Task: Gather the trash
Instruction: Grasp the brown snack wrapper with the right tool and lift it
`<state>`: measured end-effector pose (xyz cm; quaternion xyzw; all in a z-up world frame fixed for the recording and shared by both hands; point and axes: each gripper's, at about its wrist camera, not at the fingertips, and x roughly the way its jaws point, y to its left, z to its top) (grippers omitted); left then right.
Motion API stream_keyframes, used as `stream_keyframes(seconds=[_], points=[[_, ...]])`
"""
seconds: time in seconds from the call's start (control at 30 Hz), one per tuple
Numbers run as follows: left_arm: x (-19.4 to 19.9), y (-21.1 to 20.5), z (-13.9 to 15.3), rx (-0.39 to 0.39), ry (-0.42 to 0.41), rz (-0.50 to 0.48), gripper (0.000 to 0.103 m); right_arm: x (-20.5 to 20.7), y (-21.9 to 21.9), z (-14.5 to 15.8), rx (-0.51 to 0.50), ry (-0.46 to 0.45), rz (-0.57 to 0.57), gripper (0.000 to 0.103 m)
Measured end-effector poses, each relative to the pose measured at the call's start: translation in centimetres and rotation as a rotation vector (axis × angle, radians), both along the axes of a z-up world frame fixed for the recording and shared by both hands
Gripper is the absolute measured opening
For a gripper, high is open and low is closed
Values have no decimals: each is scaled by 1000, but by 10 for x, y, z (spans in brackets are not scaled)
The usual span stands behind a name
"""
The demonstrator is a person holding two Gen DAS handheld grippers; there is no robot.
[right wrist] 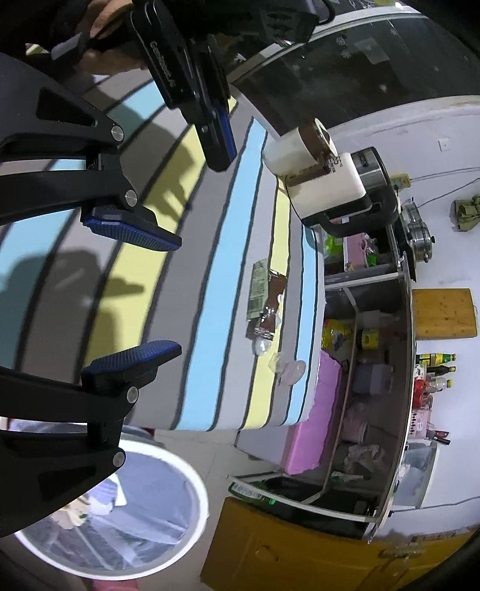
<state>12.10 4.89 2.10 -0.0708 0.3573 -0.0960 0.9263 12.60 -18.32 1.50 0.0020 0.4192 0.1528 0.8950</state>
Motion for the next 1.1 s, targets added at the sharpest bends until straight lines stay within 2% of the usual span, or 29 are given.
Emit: stream_keyframes(seconds=[0.3,0.4,0.6,0.97,1.03,1.1], points=[[32,26,-2,-18,-5,35,18,60,17,-8,-29,-7,52,51],[39,34,-6,-32,-2,47,25,82,20,-14,-41,-7,62,51],[54,47,-16,-51,12,54,26,124,24,-28,-61,0,73,51],[68,62,-28,-86,26,80,26,169,45,-61,-97,50,159,51],[69,64,-29,-90,28,83,26,166,47,-63,-110,54,172,48],[72,65,-31,-95,31,84,26,163,49,-62,-109,61,194,36]])
